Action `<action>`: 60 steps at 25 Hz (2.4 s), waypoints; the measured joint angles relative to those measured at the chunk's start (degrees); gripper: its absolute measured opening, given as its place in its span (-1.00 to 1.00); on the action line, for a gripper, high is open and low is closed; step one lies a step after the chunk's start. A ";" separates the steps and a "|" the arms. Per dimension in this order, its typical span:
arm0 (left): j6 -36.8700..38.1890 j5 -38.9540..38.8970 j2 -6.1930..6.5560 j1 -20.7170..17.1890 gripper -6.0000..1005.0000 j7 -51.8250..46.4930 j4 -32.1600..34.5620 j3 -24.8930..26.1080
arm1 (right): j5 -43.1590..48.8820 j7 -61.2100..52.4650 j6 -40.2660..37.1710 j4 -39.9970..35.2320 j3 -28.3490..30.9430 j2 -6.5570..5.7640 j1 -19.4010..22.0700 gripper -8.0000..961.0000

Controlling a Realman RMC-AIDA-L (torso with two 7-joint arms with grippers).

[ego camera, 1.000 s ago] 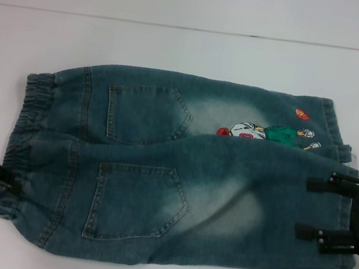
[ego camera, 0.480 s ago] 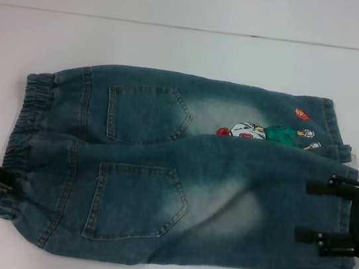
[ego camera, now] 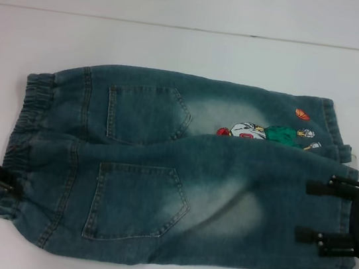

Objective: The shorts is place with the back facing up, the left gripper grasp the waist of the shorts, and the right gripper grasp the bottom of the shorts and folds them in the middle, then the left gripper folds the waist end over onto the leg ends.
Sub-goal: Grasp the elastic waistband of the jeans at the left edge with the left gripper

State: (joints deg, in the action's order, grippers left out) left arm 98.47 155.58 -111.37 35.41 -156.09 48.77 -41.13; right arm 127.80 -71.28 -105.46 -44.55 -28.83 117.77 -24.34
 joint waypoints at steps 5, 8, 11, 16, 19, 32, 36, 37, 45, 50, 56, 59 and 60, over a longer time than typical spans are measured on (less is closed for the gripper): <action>-0.37 0.00 -0.13 0.00 0.54 0.00 -0.08 -0.01 | 0.00 0.06 0.23 0.00 0.00 0.00 0.00 0.97; -0.53 0.09 -0.39 0.01 0.53 0.00 -0.08 -0.08 | 0.00 0.08 0.51 0.05 0.00 0.00 0.00 0.97; -0.60 0.37 -0.42 0.01 0.53 0.00 -0.09 -0.09 | 0.00 0.37 0.56 0.16 0.00 -0.01 0.00 0.97; -0.70 0.50 -0.43 0.01 0.52 0.00 -0.08 -0.05 | -0.01 0.70 0.59 0.29 0.00 -0.01 0.00 0.97; -0.75 0.52 -0.43 0.01 0.51 0.00 -0.15 -0.01 | -0.01 0.70 0.61 0.32 0.00 0.00 0.00 0.97; -1.26 0.27 -0.80 0.22 0.49 0.32 -1.39 -0.09 | -0.01 0.79 0.69 0.35 0.00 0.00 -0.07 0.97; -1.06 0.10 -1.37 0.91 0.49 0.55 -1.25 -0.03 | -0.01 0.79 0.70 0.35 0.00 0.00 -0.11 0.97; -0.99 0.09 -1.42 1.11 0.48 0.62 -1.19 0.03 | -0.01 0.79 0.70 0.35 0.00 0.00 -0.13 0.97; -1.26 0.03 -1.49 2.10 0.47 0.88 -1.05 0.16 | -0.01 0.79 0.70 0.38 0.00 0.00 -0.17 0.97; -2.20 0.36 -1.61 2.08 0.46 1.29 -0.98 -0.09 | -0.01 0.79 0.70 0.43 0.00 0.00 -0.11 0.97; -2.32 0.46 -2.09 1.79 0.45 3.06 -0.50 -0.41 | -0.01 0.79 0.69 0.36 0.29 -0.01 -0.03 0.97; -2.33 0.49 -2.46 1.65 0.09 3.62 -0.09 -1.07 | -0.06 0.79 0.69 0.40 0.41 -0.12 0.00 0.97; -2.39 0.50 -2.49 1.65 0.01 3.63 -0.08 -1.17 | -0.07 0.79 0.69 0.42 0.42 -0.16 0.01 0.97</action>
State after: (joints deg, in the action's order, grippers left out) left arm 96.08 156.07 -113.86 37.06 -152.47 48.69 -42.30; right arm 127.73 -70.49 -104.77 -44.13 -28.41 117.62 -24.34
